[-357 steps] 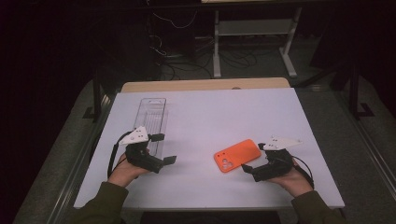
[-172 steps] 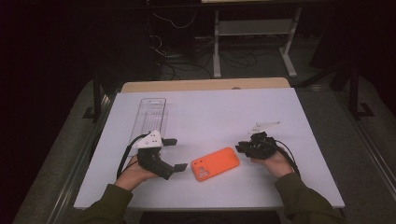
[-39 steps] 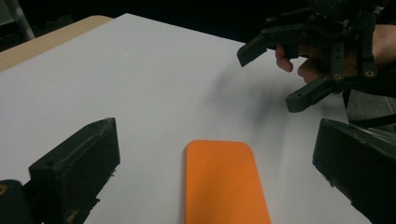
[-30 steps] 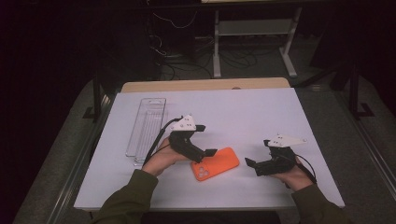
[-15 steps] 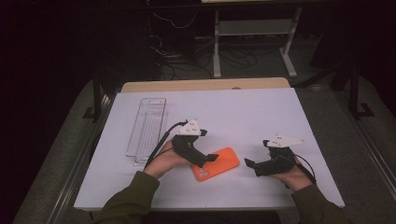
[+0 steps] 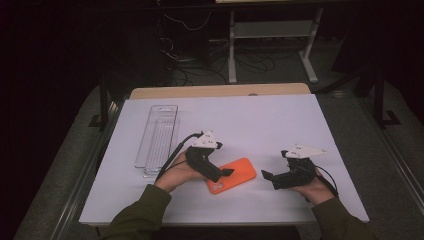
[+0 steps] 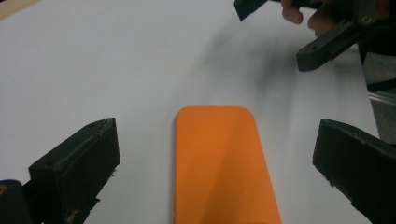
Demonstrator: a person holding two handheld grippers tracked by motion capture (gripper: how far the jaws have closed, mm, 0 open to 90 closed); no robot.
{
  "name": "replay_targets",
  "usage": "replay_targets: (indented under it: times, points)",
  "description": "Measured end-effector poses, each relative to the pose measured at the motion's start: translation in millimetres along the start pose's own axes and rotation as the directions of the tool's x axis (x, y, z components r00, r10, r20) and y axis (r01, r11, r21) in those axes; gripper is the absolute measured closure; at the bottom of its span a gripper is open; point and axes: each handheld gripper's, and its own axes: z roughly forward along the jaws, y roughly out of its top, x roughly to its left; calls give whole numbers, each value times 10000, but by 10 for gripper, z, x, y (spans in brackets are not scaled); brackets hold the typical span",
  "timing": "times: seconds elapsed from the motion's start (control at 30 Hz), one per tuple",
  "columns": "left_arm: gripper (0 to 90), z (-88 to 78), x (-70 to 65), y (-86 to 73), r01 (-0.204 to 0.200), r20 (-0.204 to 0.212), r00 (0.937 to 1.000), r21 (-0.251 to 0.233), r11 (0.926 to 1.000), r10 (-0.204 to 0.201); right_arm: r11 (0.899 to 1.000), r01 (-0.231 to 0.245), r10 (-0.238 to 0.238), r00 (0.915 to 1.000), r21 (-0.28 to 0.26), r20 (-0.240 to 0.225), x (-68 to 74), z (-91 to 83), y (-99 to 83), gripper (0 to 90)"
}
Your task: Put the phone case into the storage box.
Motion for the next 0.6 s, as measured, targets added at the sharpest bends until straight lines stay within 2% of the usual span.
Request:
replay_targets:
  times: [0.13,0.27,0.4,0.5,0.6]
  points:
    - [0,27,-17,-22,50,16,10000,192,9998,-50,10000,-14,14,10000,8,0,0,3,0,0]
    - [0,31,-16,-34,-71,4,10000,436,9990,71,10000,-25,25,10000,68,-38,6,8,-3,0]
    - [0,44,-24,-42,-42,22,10000,486,9988,41,9999,-68,69,10000,97,-66,12,12,-4,0]
    - [0,53,-22,-49,-182,28,9998,707,9973,181,9999,-42,42,10000,94,-61,6,14,-7,0]
    - [0,73,-34,-62,-101,-42,9999,865,9962,105,9999,-39,40,10000,98,-61,5,15,-8,0]
